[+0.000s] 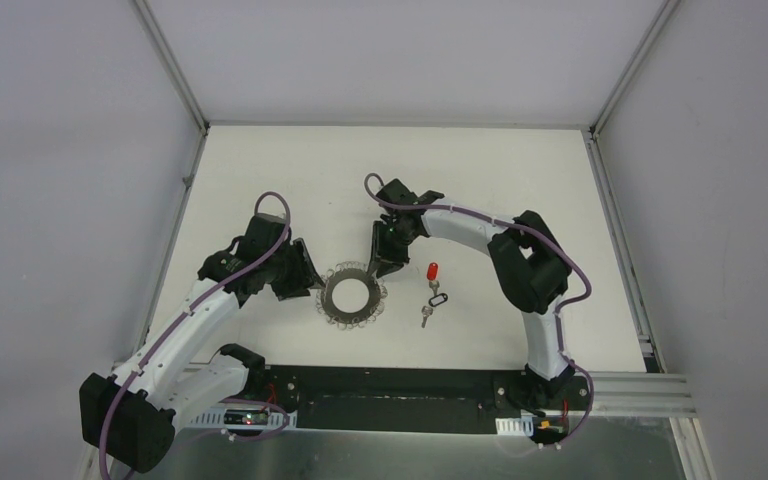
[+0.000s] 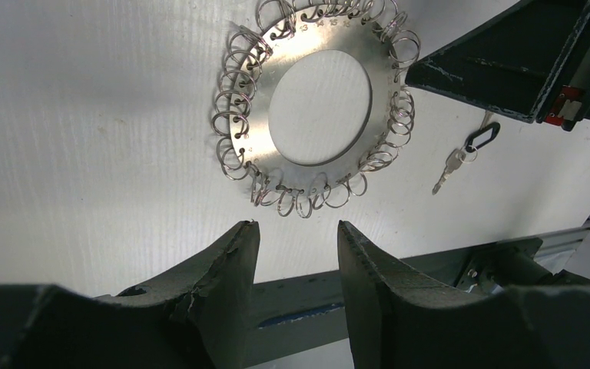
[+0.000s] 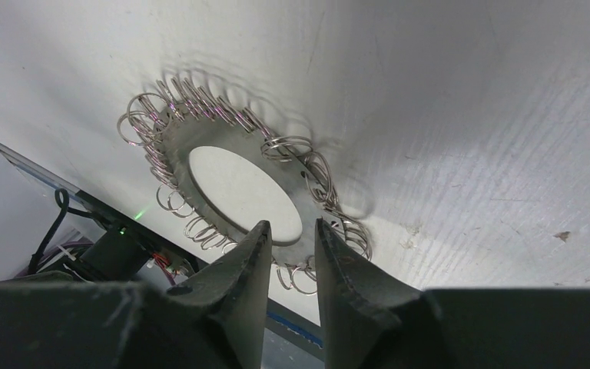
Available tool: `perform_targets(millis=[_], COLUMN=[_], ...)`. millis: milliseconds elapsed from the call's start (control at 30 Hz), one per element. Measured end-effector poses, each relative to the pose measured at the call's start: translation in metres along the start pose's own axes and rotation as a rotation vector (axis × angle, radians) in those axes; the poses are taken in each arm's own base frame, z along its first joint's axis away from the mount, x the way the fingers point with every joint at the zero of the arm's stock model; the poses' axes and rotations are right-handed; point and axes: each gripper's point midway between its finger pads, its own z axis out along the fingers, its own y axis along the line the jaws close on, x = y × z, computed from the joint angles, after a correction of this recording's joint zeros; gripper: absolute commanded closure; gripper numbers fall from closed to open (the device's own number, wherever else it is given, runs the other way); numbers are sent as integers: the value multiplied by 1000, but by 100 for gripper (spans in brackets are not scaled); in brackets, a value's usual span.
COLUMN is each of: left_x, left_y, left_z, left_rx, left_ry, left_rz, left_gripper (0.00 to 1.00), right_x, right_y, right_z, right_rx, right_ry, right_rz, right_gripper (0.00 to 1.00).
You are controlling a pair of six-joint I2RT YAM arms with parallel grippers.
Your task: Put the keys on the keyring
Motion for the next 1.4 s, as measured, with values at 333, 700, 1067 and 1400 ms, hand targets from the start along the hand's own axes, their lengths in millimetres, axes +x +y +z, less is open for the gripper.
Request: perform_targets(millis=[333, 700, 1067, 1400], left_x=[0, 0, 1, 3], left_y=[0, 0, 1, -1], left_z=[0, 0, 3, 5], left_rx=[0, -1, -9, 3], left_ry=[0, 1, 14, 32], left_rz=[0, 0, -2, -4], left_gripper=[56, 56, 55, 58], right_x=[-8, -36, -16, -15], right_y=[10, 27, -20, -11], right_z=[-5, -16, 1, 3], right_rx=[-21, 35, 102, 89], right_ry=[-26, -103, -3, -13], right_rz=[-18, -107, -32, -69], right_gripper=[70, 70, 74, 73])
